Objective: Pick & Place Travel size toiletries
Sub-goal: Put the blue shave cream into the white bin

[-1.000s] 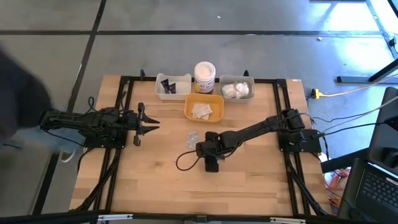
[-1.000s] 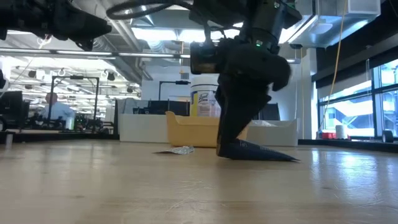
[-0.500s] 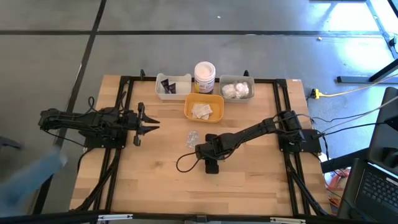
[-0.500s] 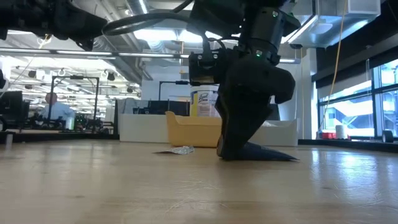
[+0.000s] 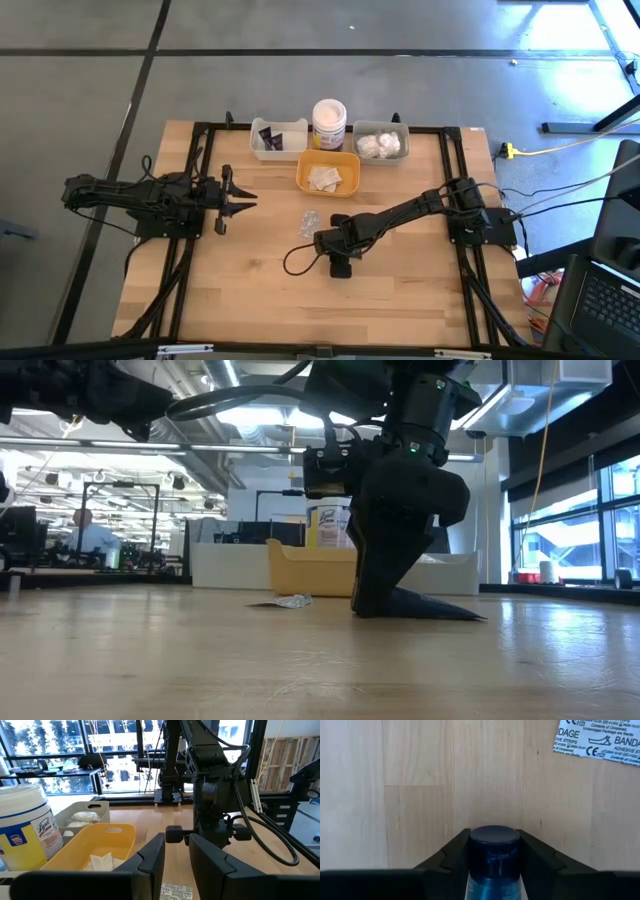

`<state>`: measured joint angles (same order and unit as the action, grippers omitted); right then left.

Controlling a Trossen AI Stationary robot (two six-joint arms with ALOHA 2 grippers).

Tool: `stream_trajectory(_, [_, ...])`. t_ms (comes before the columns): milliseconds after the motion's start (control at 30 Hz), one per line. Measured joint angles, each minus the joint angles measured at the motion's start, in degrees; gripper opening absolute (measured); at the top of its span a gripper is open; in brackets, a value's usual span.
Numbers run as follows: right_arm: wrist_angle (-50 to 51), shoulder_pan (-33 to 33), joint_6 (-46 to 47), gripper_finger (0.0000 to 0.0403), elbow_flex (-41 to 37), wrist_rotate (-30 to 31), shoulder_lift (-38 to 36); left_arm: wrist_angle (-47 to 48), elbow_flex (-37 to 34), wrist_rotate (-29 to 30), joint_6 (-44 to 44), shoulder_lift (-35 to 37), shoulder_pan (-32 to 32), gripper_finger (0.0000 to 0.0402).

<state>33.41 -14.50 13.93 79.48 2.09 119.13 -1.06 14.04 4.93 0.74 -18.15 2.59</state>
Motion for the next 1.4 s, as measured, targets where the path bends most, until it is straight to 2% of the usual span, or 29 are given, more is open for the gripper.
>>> stream_trajectory(200, [0.1, 0.0, 0.0, 0.0154, 0.0, -0.8, 0.0, 0.0, 0.0, 0.0, 0.0, 0.0, 0.0, 0.0086])
stream_trajectory(500, [0.2, 0.0, 0.0, 0.0132, 0.0, -1.3, 0.0, 0.0, 0.0, 0.0, -0.7, 0.0, 0.0, 0.0086])
stream_trajectory(700, [0.2, 0.0, 0.0, 0.0147, 0.0, -1.5, 0.0, 0.2, 0.0, -0.1, -1.3, 0.0, 0.0, 0.0086])
stream_trajectory(833, [0.5, 0.0, 0.0, 0.0132, -0.2, -1.9, -0.6, 0.5, 0.0, -0.1, -5.1, 0.0, 0.0, 0.0086])
stream_trajectory(1000, [1.0, -0.1, 0.0, 0.0131, -0.4, -3.6, -2.3, 1.7, 0.0, -0.1, -7.7, -0.5, 0.0, 0.0086])
stream_trajectory(1133, [0.6, -0.3, -0.2, 0.0138, -0.3, -3.7, -3.1, -0.1, -1.6, 0.0, -8.1, -1.7, 0.0, 0.0086])
stream_trajectory(1400, [-0.3, -0.7, -1.1, 0.0132, -0.3, -4.9, -6.6, -11.0, -6.8, 0.0, -8.1, -5.5, 0.0, 0.0086])
